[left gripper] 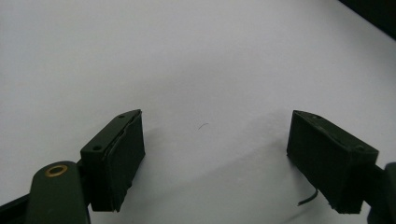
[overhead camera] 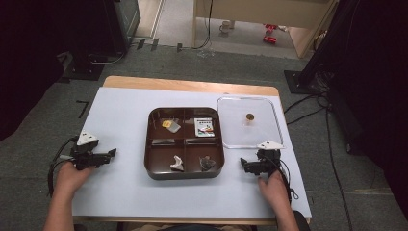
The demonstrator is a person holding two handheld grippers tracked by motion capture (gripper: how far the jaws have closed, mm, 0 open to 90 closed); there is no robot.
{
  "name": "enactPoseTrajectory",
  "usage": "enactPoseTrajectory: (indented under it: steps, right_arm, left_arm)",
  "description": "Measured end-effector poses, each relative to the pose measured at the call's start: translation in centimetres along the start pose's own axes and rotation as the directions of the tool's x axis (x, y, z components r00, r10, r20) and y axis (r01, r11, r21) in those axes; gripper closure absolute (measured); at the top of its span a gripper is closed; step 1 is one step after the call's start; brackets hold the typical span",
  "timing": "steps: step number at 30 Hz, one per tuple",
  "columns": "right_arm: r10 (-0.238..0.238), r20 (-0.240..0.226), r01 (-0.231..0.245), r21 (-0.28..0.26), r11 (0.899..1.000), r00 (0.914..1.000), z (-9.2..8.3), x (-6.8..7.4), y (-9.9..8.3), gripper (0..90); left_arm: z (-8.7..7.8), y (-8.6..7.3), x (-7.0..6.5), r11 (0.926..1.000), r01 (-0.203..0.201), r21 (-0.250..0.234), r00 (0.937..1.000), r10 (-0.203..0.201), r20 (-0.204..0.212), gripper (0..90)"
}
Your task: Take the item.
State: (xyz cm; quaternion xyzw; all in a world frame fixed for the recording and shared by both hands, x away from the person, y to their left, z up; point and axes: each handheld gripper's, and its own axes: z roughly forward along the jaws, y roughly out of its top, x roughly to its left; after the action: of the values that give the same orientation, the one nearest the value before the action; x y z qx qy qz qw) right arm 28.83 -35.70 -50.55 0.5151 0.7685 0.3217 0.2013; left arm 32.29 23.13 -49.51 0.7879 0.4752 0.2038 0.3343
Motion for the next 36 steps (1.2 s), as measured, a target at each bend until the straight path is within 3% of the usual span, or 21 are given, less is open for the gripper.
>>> enactPoseTrajectory:
  steps: [29, 34, 36]
  right_arm:
    - [0.004, -0.001, -0.004, 0.0, 1.0, 1.0, 0.01, 0.01, 0.01, 0.0]
    - [0.005, -0.001, -0.005, 0.001, 1.0, 1.0, 0.01, 0.0, 0.01, 0.0]
    - [0.004, 0.0, -0.004, 0.0, 1.0, 1.0, 0.0, 0.01, 0.0, 0.0]
  left_arm:
    - [0.03, 0.07, -0.07, 1.0, 0.007, 0.001, 0.9999, -0.007, -0.007, 18.8]
    - [0.04, 0.46, -0.2, 0.9995, 0.017, 0.028, 0.9998, -0.016, -0.015, 19.4]
    - [0.04, 0.86, -0.28, 0.998, 0.017, 0.061, 0.9996, -0.016, -0.021, 19.8]
